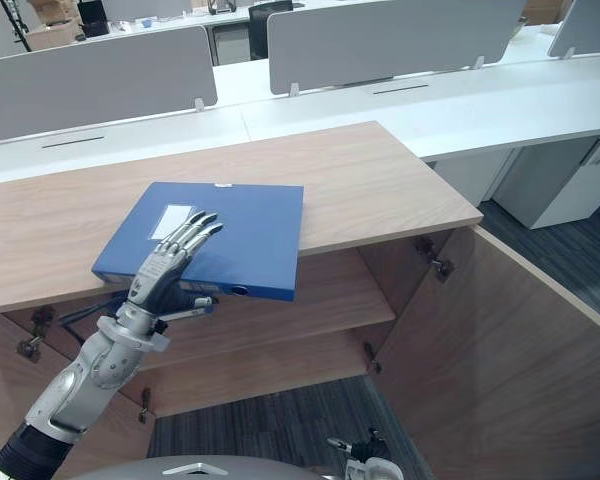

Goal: Walk over to the cabinet, pick up the folder, carry it to the office cabinet, place the folder inside the office cabinet, then close the office cabinet door

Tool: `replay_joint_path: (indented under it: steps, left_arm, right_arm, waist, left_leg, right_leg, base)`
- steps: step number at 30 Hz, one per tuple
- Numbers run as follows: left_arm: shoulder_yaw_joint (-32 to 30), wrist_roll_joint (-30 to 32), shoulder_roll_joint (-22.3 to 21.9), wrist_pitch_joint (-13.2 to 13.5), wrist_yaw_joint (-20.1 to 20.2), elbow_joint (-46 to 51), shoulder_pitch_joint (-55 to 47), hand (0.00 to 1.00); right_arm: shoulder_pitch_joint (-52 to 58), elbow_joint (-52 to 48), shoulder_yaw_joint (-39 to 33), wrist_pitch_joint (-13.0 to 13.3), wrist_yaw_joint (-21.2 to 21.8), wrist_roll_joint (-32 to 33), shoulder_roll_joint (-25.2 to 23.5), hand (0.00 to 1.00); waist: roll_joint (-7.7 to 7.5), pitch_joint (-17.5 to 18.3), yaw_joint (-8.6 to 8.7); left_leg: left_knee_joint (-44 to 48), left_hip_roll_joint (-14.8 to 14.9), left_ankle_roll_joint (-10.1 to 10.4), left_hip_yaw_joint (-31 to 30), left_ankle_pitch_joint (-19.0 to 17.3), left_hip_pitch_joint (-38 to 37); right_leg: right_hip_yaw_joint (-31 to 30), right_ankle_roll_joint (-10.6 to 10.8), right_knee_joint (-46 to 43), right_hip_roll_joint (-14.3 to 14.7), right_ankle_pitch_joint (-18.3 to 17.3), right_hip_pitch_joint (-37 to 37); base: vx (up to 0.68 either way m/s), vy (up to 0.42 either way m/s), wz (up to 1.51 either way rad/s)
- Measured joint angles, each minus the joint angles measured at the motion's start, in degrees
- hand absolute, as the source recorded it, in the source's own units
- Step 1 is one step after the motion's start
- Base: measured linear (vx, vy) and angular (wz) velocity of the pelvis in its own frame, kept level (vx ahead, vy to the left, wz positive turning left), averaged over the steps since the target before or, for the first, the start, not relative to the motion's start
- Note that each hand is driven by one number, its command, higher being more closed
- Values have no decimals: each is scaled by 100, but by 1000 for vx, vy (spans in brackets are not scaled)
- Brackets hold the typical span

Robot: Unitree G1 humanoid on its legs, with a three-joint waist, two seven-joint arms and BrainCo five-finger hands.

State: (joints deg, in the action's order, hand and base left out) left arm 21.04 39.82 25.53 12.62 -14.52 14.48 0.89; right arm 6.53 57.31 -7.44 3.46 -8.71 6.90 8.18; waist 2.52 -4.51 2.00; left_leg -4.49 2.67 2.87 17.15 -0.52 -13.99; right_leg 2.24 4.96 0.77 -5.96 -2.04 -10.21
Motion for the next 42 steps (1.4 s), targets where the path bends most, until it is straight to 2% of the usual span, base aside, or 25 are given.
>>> replay_joint_path:
  steps: [5, 9, 22, 23, 31, 42]
  left_arm:
    - [58, 126, 28, -3, -7, 0, 46, 0]
    - [153, 471, -6, -27, -66, -118, 46, 0]
    - [138, 1279, -665, -453, -430, -802, 37, 0]
    - [123, 1338, -714, -477, -460, -863, 42, 100]
    - [2, 1643, -954, -666, -613, -1183, 254, 100]
    - [-149, 1584, -990, -682, -896, -1131, 463, 100]
  right_arm:
    - [1, 10, 0, -6, 1, 1, 0, 0]
    - [3, 34, 3, -24, 0, 1, -5, 0]
    - [23, 49, 0, -118, -4, 54, -76, 0]
    - [38, 50, -1, -118, -4, 55, -78, 0]
    - [67, 54, -14, -119, -2, 72, -81, 0]
    - [70, 67, -51, -119, -2, 296, -112, 0]
  waist:
    - [-19, 0, 20]
    - [-44, 18, 13]
    - [-172, 85, 12]
    - [-173, 113, 14]
    - [-170, 139, 58]
    - [-191, 156, 138]
  left_leg:
    - [0, -3, 0, 0, 0, -4]
    - [-1, -6, -1, -16, 2, -16]
    - [-1, -12, -2, -35, 3, -15]
    - [-2, -12, -2, -35, 3, -16]
    - [-18, -12, -6, -32, 9, -12]
    - [-35, -11, -5, -10, 7, 1]
  right_leg:
    - [0, -2, 39, -1, 35, -18]
    - [15, -10, 69, -4, 48, -51]
    - [31, -1, 92, -11, 60, -67]
    - [32, 0, 96, -10, 60, -70]
    - [29, -14, 157, -12, 91, -88]
    - [21, 19, 215, -10, 146, -92]
  base:
    - [-7, -7, 0]
    - [-8, -8, 0]
    - [-9, -9, 0]
    - [0, 0, 0]
    - [-9, -6, 0]
    - [-3, -2, 0]
